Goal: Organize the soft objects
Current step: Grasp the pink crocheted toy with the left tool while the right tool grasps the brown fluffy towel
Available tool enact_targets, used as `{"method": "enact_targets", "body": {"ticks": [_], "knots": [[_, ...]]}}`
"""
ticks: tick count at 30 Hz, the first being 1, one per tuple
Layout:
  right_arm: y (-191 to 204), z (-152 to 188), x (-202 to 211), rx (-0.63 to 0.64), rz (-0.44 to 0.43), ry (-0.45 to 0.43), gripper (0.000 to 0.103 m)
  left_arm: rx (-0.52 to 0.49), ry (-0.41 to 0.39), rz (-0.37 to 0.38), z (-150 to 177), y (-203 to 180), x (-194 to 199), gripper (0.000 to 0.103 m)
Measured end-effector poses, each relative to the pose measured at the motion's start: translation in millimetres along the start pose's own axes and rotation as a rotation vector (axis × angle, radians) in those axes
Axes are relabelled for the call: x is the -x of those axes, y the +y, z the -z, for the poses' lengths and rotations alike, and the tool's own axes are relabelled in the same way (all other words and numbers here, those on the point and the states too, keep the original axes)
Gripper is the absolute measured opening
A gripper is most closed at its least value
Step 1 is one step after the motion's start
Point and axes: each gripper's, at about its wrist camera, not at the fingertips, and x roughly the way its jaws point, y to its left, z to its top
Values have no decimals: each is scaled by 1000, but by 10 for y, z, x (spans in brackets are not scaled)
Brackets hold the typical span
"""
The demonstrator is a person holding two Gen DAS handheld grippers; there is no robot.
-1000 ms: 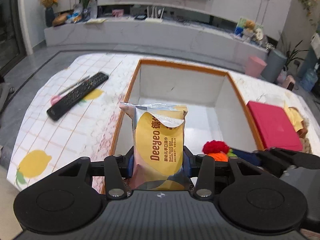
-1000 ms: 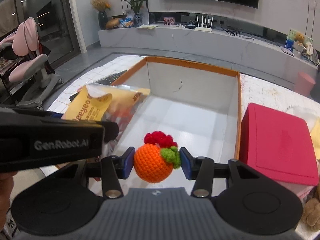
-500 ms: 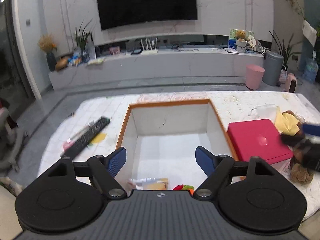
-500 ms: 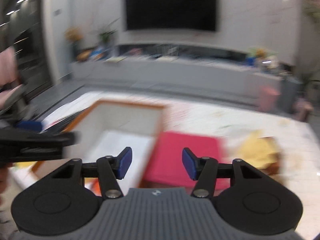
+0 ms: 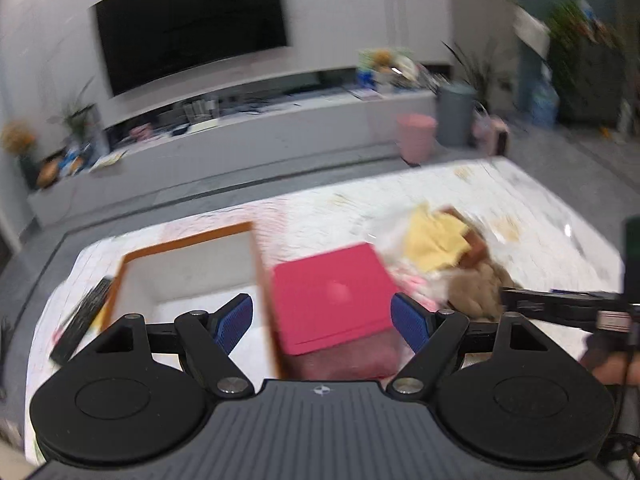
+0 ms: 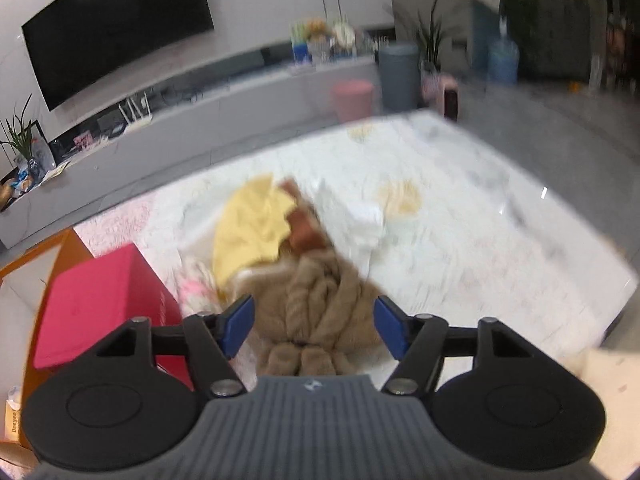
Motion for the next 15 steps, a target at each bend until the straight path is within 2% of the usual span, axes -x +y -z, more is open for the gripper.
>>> {"method": "enact_targets", "body": {"ticks": [2,7,10,13,15], "knots": [[-32,79,-164,-2,-13,30,79,-66,16,-7,-29,-222,-179,92],[52,320,-624,17,-31,117,79,-241,56,-48,-149,-656,-731,92],[59,400,-868,30,-2,130,79,-355,149,-23,-209,-850,-1094,92],[-13,394,-1004,-31,-29,140,79,-403,204,13,-226,-1020,-1358,92],[-18,390,-1025,-23,-33,134,79,-405,242,38,-230,-1102,-1507,94]]}}
